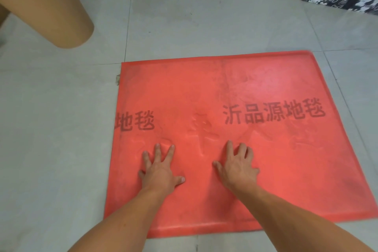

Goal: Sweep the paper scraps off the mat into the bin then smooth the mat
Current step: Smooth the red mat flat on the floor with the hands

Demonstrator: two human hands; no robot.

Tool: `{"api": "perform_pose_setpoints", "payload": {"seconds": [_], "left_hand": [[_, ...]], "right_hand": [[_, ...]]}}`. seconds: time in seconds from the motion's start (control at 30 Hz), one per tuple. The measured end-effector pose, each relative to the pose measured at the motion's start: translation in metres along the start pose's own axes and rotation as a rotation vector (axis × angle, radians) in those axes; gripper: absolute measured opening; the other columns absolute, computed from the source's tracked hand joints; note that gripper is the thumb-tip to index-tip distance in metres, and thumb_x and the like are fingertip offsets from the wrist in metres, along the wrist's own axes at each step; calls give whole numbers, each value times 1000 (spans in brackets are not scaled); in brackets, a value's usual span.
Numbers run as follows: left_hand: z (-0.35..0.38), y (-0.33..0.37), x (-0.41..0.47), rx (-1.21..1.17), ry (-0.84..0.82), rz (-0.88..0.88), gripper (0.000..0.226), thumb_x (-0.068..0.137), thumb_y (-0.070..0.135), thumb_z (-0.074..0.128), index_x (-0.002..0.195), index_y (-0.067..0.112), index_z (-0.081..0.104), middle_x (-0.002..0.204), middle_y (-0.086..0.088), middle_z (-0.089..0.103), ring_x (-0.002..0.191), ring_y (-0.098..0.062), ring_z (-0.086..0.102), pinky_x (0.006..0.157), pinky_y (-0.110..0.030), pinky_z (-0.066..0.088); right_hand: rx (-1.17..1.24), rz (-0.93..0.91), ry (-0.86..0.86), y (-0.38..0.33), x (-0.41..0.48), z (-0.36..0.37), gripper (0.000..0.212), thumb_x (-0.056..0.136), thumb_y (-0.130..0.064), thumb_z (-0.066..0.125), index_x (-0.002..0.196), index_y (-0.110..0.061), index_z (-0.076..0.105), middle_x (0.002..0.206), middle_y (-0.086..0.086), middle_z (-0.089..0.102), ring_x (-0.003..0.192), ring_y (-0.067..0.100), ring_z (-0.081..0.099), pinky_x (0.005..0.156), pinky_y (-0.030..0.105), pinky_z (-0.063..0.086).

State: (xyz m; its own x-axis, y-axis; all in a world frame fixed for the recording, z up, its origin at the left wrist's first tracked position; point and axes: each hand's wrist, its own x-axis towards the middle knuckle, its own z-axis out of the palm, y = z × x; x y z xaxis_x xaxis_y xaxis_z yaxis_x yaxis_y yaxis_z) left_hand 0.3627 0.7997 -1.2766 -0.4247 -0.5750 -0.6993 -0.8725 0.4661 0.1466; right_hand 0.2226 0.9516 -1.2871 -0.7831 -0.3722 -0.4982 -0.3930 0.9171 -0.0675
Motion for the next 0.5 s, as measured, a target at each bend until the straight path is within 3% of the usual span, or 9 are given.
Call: {"api": "perform_pose_setpoints", "payload": {"seconds": [0.5], "left_hand": [[7, 0, -12, -10, -4, -9, 106, 74, 54, 71, 144, 55, -8, 156, 10, -25, 144, -33, -21, 112, -59, 20]], "right_hand": [[14, -13, -14, 7, -9, 2, 82, 87, -62, 52, 152, -29, 13, 146, 8, 18, 140, 30, 11, 91, 65, 43]]}}
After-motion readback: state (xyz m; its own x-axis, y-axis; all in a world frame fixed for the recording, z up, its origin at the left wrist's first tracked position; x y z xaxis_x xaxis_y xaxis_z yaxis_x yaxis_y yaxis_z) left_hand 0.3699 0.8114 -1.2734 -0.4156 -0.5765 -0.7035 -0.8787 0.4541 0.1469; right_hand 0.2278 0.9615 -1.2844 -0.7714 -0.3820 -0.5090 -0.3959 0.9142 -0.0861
